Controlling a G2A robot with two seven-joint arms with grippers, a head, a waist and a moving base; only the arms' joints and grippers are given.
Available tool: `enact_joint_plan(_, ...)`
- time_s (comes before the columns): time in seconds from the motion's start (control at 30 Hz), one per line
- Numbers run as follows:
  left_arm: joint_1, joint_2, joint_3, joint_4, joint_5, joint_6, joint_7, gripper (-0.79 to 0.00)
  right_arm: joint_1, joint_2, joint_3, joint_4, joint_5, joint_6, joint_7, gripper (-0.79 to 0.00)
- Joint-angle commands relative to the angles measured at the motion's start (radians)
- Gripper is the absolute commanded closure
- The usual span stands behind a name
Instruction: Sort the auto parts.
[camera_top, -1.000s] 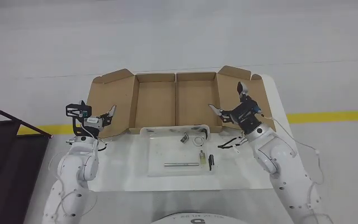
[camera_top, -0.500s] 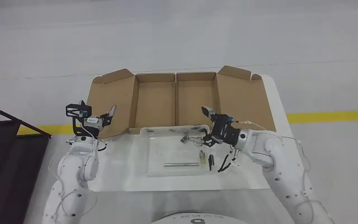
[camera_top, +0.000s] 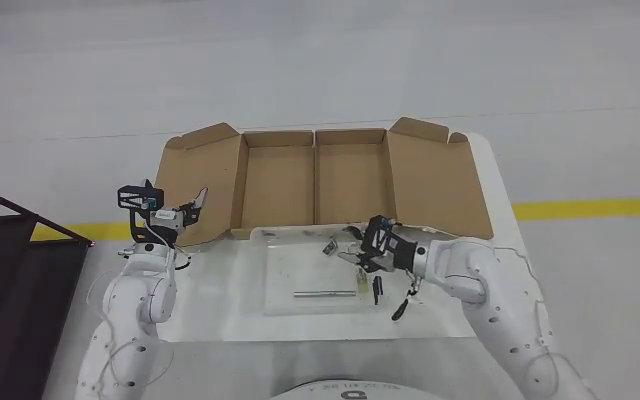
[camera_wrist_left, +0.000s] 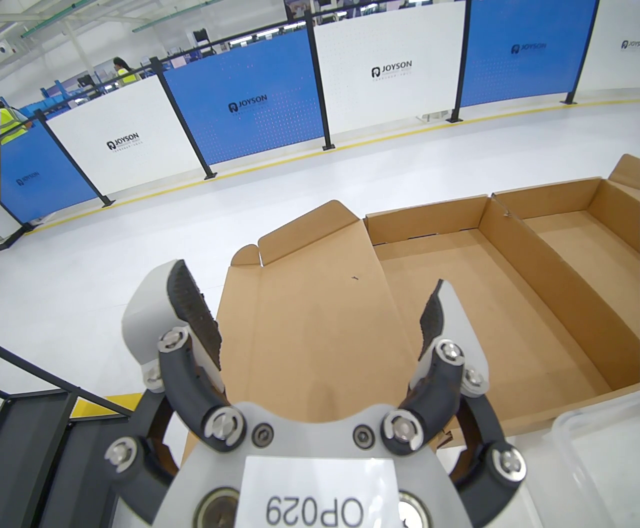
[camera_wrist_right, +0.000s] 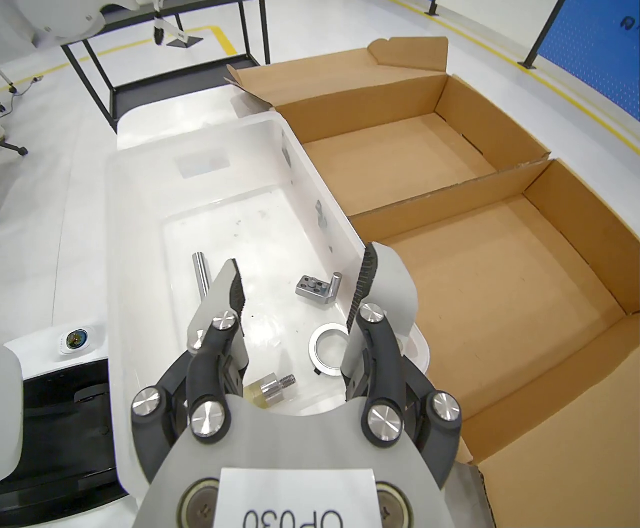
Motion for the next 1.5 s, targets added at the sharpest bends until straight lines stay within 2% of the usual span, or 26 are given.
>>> enact_joint_plan(0.0,0.000,0.000,0.000,0.000,0.000,0.000,0.000,-0.785,0.017,-0.003,-0.026,0.021,0.002,0.026,0.030,-0.382)
enact_joint_plan(0.13,0.000,0.000,0.000,0.000,0.000,0.000,0.000,-0.785,0.053,-0.010,-0.077,0.064,0.005,0.072,0.074,-0.397)
enact_joint_plan(0.17,0.000,0.000,0.000,0.000,0.000,0.000,0.000,-0.785,0.061,-0.012,-0.087,0.074,0.004,0.084,0.082,-0.428)
enact_joint_plan(0.27,0.000,0.000,0.000,0.000,0.000,0.000,0.000,-0.785,0.082,-0.016,-0.113,0.096,-0.004,0.121,0.093,-0.613)
enact_joint_plan(0.63,0.000,0.000,0.000,0.000,0.000,0.000,0.000,-0.785,0.150,-0.033,-0.200,0.159,0.006,0.183,0.137,-0.751)
enact_joint_plan(0.77,0.000,0.000,0.000,0.000,0.000,0.000,0.000,-0.785,0.169,-0.038,-0.231,0.167,0.008,0.187,0.158,-0.748)
enact_joint_plan(0.83,0.000,0.000,0.000,0.000,0.000,0.000,0.000,-0.785,0.172,-0.038,-0.241,0.160,0.005,0.188,0.166,-0.690)
enact_joint_plan(0.97,0.000,0.000,0.000,0.000,0.000,0.000,0.000,-0.785,0.156,-0.034,-0.239,0.115,-0.007,0.192,0.174,-0.659)
enact_joint_plan(1.03,0.000,0.000,0.000,0.000,0.000,0.000,0.000,-0.785,0.143,-0.029,-0.230,0.090,-0.015,0.195,0.182,-0.606)
enact_joint_plan(1.23,0.000,0.000,0.000,0.000,0.000,0.000,0.000,-0.785,0.133,-0.025,-0.226,0.073,-0.042,0.237,0.216,-0.606)
enact_joint_plan(1.4,0.000,0.000,0.000,0.000,0.000,0.000,0.000,-0.785,0.154,-0.029,-0.248,0.086,-0.027,0.242,0.238,-0.563)
enact_joint_plan(1.47,0.000,0.000,0.000,0.000,0.000,0.000,0.000,-0.785,0.163,-0.030,-0.258,0.082,-0.015,0.233,0.244,-0.514)
